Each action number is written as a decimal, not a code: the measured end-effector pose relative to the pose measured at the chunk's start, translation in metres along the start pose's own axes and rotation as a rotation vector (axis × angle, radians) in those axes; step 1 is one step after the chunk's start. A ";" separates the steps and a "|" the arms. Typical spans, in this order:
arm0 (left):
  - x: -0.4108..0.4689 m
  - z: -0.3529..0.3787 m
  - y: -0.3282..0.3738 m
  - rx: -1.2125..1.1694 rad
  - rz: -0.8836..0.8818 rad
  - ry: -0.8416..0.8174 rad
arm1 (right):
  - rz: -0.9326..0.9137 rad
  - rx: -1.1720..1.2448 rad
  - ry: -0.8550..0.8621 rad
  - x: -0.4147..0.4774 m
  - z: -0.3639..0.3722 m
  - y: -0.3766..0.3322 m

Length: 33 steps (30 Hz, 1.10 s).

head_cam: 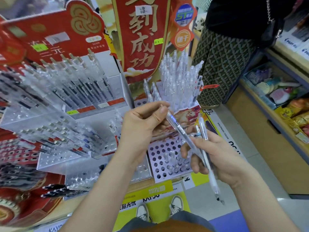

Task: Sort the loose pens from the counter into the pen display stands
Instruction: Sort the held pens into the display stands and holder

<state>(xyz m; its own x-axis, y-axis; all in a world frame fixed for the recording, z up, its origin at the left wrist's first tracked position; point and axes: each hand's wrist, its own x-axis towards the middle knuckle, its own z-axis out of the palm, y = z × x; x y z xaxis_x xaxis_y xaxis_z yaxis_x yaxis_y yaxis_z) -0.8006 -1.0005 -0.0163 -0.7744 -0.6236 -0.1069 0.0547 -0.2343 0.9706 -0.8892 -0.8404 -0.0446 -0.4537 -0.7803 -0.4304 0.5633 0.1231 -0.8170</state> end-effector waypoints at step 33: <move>0.003 -0.175 0.057 0.977 0.370 0.313 | -0.152 0.208 0.156 0.048 0.158 0.023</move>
<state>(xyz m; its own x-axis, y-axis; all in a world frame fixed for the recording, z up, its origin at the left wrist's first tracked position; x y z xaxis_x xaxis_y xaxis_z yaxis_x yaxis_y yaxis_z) -0.6896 -1.1463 0.0005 -0.6109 -0.7281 0.3108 -0.3803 0.6143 0.6914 -0.7894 -0.9721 -0.0237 -0.6352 -0.6744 -0.3764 0.6030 -0.1284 -0.7874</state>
